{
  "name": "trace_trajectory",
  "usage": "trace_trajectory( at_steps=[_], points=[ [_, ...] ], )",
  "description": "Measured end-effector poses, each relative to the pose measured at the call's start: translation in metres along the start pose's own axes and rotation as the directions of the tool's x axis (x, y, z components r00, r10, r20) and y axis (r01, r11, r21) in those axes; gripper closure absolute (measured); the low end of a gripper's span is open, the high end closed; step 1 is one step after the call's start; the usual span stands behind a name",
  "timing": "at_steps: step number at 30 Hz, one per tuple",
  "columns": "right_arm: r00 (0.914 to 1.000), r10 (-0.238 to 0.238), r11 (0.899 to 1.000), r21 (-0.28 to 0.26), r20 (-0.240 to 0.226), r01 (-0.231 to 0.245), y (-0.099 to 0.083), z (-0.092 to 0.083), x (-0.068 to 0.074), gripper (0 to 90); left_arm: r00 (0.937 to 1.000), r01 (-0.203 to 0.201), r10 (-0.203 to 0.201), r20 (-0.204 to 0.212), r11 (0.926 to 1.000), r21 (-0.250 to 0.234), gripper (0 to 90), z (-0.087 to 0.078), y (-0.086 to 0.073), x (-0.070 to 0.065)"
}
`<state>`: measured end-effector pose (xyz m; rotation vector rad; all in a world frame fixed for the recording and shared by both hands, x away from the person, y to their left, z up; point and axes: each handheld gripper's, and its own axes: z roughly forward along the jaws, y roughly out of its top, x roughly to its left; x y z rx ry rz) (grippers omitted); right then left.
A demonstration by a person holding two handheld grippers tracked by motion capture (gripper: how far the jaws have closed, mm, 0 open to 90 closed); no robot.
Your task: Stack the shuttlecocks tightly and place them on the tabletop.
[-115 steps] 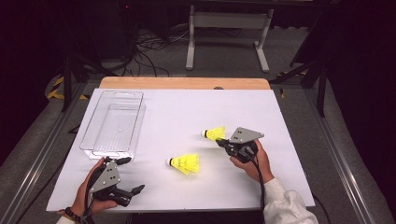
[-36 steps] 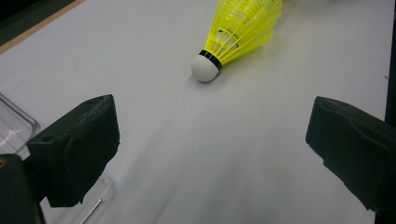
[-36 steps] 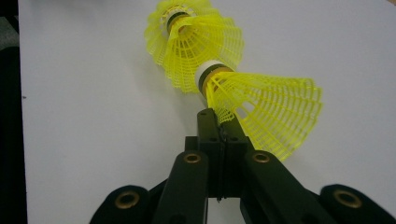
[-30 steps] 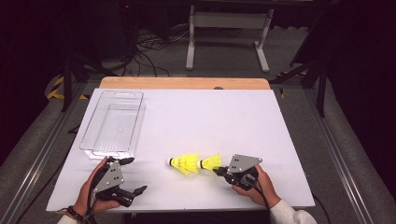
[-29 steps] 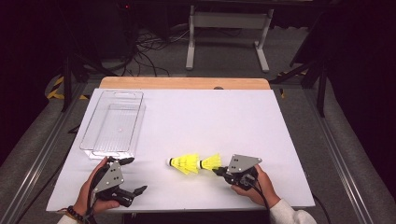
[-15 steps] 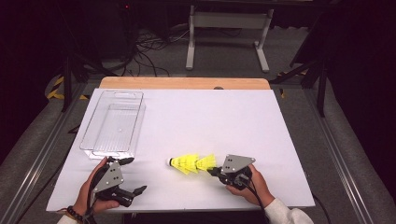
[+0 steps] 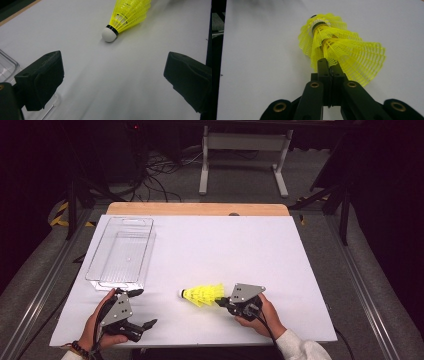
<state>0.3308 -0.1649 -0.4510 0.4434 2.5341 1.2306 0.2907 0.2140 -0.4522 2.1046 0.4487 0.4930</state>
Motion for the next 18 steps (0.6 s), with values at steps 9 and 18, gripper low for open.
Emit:
trace_trajectory(
  at_steps=[9,18],
  points=[
    [0.9999,-0.001,1.000,-0.011,-0.017,0.000,0.004,0.008,0.000,89.6,1.0000,0.000,0.000,0.002,1.0000,-0.002,3.6,0.000,0.000,0.001],
    [0.9993,-0.004,1.000,-0.002,-0.036,0.004,0.004,0.013,0.001,88.5,1.0000,-0.002,0.002,0.004,1.0000,0.002,3.6,0.000,0.000,0.000]
  ],
)
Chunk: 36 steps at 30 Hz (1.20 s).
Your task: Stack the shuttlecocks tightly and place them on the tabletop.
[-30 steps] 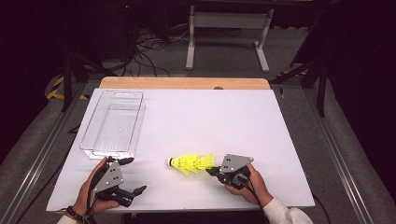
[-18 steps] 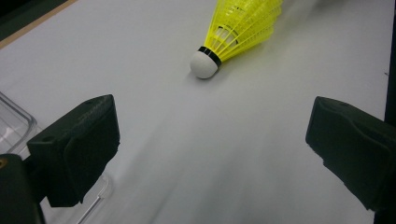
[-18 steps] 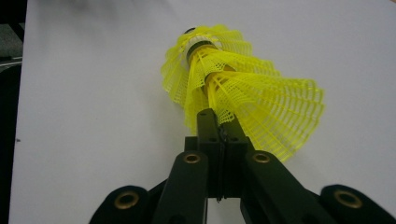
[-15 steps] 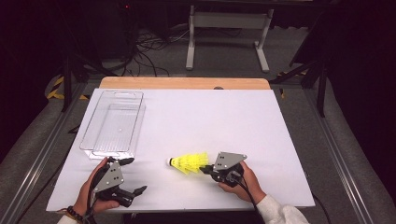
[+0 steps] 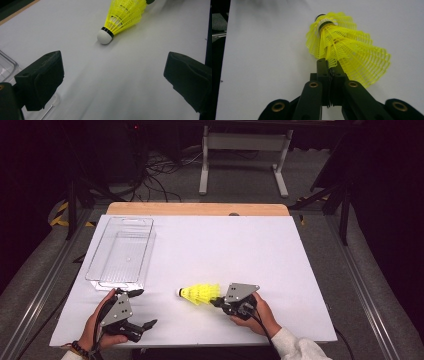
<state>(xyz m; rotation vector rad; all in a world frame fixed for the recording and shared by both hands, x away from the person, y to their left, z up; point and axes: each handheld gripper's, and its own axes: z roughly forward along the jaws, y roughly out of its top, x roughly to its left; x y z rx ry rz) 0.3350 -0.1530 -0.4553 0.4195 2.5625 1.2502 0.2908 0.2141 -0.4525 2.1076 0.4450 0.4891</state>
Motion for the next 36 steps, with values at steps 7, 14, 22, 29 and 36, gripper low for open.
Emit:
trace_trajectory(
  at_steps=[7,14,22,29,36],
  points=[
    [0.9999,-0.016,1.000,0.020,-0.005,0.016,-0.0008,0.0029,0.0000,87.4,1.0000,-0.002,0.002,0.003,1.0000,0.002,3.6,0.0004,-0.0002,0.0000],
    [0.9998,-0.018,0.999,0.028,-0.006,0.018,-0.0014,0.0046,-0.0004,85.2,1.0000,-0.004,0.004,0.003,1.0000,0.003,3.6,0.0003,-0.0001,-0.0002],
    [0.9997,-0.024,0.999,0.046,-0.008,0.025,-0.0026,0.0058,0.0006,81.3,1.0000,-0.004,0.004,0.004,1.0000,0.004,3.6,0.0000,-0.0003,0.0000],
    [0.9998,-0.021,0.998,0.051,0.001,0.021,-0.0034,0.0045,0.0018,75.1,1.0000,-0.004,0.003,0.003,1.0000,0.003,3.6,-0.0007,-0.0003,-0.0001],
    [1.0000,-0.005,0.999,0.053,-0.002,0.005,-0.0044,0.0035,0.0041,60.3,1.0000,-0.004,0.004,0.003,1.0000,0.003,3.6,-0.0006,-0.0003,-0.0004]
  ],
)
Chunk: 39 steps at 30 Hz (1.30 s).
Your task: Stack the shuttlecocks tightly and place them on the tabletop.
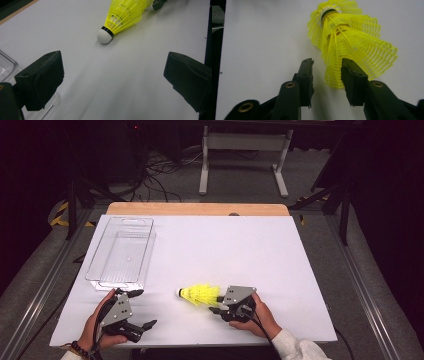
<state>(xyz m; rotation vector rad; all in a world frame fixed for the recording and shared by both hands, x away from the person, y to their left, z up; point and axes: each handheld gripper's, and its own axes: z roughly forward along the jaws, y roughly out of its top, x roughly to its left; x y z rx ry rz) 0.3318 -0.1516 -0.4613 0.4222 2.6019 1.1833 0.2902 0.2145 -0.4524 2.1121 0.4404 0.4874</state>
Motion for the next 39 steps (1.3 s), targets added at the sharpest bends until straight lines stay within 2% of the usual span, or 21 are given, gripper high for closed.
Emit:
trace_trajectory(
  at_steps=[6,10,12,14,18,20,29,33,35,39],
  points=[
    [0.9997,0.024,1.000,-0.001,-0.010,-0.024,-0.001,-0.001,0.002,43.9,1.0000,0.000,0.000,0.000,1.0000,0.000,3.6,0.000,0.000,0.000],
    [0.9989,0.045,0.999,-0.010,-0.012,-0.046,-0.001,-0.002,0.003,37.2,1.0000,0.000,0.000,0.000,1.0000,0.001,3.6,0.000,0.000,0.000],
    [0.9981,0.055,0.998,-0.005,-0.028,-0.055,-0.001,-0.001,0.004,33.8,1.0000,0.001,-0.001,0.001,1.0000,0.001,3.6,0.001,0.000,0.000],
    [0.9978,0.066,0.998,-0.009,-0.005,-0.066,0.002,0.001,0.005,29.5,1.0000,0.000,0.000,0.001,1.0000,0.002,3.6,0.001,0.000,0.000],
    [0.9915,0.130,0.991,-0.031,0.001,-0.130,0.009,0.006,0.004,22.9,1.0000,0.006,-0.006,0.003,1.0000,0.003,3.6,0.001,0.000,0.000],
    [0.9873,0.159,0.987,-0.030,-0.006,-0.159,0.011,0.009,0.005,22.1,1.0000,0.006,-0.006,0.005,1.0000,0.004,3.6,0.002,0.000,0.000],
    [0.9808,0.194,0.980,-0.027,-0.018,-0.195,0.024,0.027,0.013,21.3,1.0000,0.002,-0.002,0.008,1.0000,0.008,3.6,0.002,0.000,0.000],
    [0.9811,0.193,0.981,-0.021,-0.011,-0.193,0.028,0.034,0.016,22.5,1.0000,0.006,-0.006,0.007,1.0000,0.007,3.6,0.002,-0.001,0.001],
    [0.9780,0.209,0.978,-0.027,-0.006,-0.209,0.030,0.037,0.017,22.6,0.9999,0.005,-0.005,0.009,0.9999,0.011,3.6,0.003,-0.001,0.001],
    [0.9734,0.228,0.973,-0.037,0.026,-0.227,0.032,0.040,0.018,28.4,0.9999,0.005,-0.005,0.011,0.9999,0.012,3.6,0.003,-0.001,0.001]
  ],
)
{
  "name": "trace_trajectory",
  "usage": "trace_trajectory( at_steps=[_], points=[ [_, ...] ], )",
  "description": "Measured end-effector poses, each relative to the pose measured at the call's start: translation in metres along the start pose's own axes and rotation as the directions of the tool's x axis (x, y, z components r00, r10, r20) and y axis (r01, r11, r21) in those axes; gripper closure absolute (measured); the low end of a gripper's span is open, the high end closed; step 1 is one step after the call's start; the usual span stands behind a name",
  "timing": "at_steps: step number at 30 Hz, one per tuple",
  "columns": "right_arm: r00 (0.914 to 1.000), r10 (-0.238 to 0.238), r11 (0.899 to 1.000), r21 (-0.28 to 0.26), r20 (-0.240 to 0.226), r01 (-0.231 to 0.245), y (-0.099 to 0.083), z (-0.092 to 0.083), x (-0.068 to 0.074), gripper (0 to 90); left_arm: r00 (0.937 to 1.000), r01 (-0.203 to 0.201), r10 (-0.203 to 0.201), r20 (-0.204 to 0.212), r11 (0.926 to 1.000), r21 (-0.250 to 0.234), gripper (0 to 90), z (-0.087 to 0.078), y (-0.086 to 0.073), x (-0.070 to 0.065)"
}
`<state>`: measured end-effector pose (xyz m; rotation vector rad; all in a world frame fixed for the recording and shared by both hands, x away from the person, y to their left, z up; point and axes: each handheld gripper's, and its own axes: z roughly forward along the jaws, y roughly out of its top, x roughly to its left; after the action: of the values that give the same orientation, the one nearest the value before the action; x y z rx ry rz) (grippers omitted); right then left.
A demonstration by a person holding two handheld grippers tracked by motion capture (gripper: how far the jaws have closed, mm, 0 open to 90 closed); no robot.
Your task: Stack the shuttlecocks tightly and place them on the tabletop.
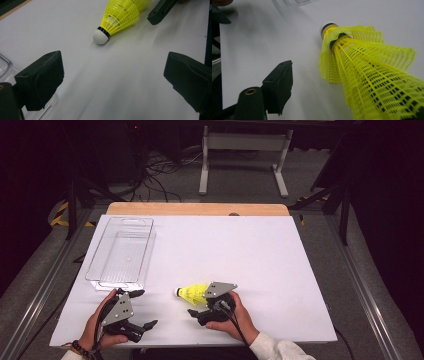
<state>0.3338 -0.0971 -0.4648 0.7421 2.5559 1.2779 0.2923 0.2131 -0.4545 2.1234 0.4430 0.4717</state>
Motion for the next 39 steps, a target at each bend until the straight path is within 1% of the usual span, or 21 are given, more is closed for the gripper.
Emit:
trace_trajectory(
  at_steps=[2,4,7,8,9,10,11,12,14,16,18,25,32,33,39],
  points=[
    [0.9997,0.008,1.000,-0.007,0.022,-0.007,0.000,0.001,0.001,32.9,1.0000,0.000,0.000,0.002,1.0000,0.000,3.6,0.000,0.000,0.000],
    [0.9985,0.015,1.000,-0.018,0.053,-0.014,0.001,0.002,0.002,41.2,1.0000,-0.001,0.001,0.003,1.0000,0.001,3.6,0.000,0.000,0.000],
    [0.9961,0.009,1.000,-0.021,0.088,-0.008,0.002,0.003,0.004,51.3,1.0000,-0.002,0.002,0.005,1.0000,0.003,3.6,0.000,0.000,0.000],
    [0.9960,0.010,1.000,-0.022,0.089,-0.008,0.002,0.003,0.004,53.7,1.0000,-0.002,0.002,0.007,1.0000,0.003,3.6,0.000,-0.001,0.000],
    [0.9944,0.005,1.000,-0.016,0.105,-0.004,0.003,0.004,0.004,56.5,1.0000,-0.001,0.001,0.008,1.0000,0.003,3.6,0.000,-0.001,0.001],
    [0.9935,0.009,1.000,-0.021,0.114,-0.006,0.003,0.004,0.004,60.7,1.0000,0.001,-0.001,0.008,1.0000,0.003,3.6,0.000,-0.001,0.001],
    [0.9924,0.003,1.000,-0.020,0.123,-0.001,0.003,0.005,0.005,62.4,1.0000,-0.002,0.002,0.008,1.0000,0.005,3.6,0.000,-0.001,0.001],
    [0.9907,-0.012,1.000,-0.012,0.135,0.014,0.004,0.006,0.007,62.6,1.0000,0.001,-0.001,0.007,1.0000,0.004,3.6,0.000,-0.001,0.001],
    [0.9901,-0.019,1.000,-0.020,0.139,0.022,0.005,0.007,0.009,68.7,1.0000,0.002,-0.002,0.006,1.0000,0.004,3.6,0.000,-0.001,0.001],
    [0.9881,-0.025,0.999,-0.016,0.152,0.028,0.006,0.008,0.009,70.6,1.0000,0.002,-0.002,0.007,1.0000,0.006,3.6,0.000,-0.001,0.001],
    [0.9860,-0.025,0.999,-0.018,0.165,0.028,0.005,0.009,0.009,75.4,1.0000,0.003,-0.003,0.008,1.0000,0.008,3.6,0.001,-0.001,0.001],
    [0.9832,-0.050,0.998,-0.014,0.175,0.053,0.006,0.010,0.010,79.7,1.0000,0.003,-0.003,0.007,1.0000,0.005,3.6,0.000,-0.001,0.002],
    [0.9855,-0.055,0.998,-0.010,0.161,0.057,0.007,0.009,0.009,82.3,1.0000,0.004,-0.004,0.007,1.0000,0.004,3.6,0.000,-0.001,0.002],
    [0.9857,-0.054,0.998,-0.011,0.159,0.057,0.007,0.009,0.008,84.0,1.0000,0.003,-0.003,0.007,1.0000,0.005,3.6,0.000,-0.001,0.002],
    [0.9869,-0.048,0.999,-0.015,0.154,0.051,0.007,0.008,0.005,84.3,1.0000,0.004,-0.004,0.008,1.0000,0.004,3.6,0.000,-0.001,0.002]
  ],
)
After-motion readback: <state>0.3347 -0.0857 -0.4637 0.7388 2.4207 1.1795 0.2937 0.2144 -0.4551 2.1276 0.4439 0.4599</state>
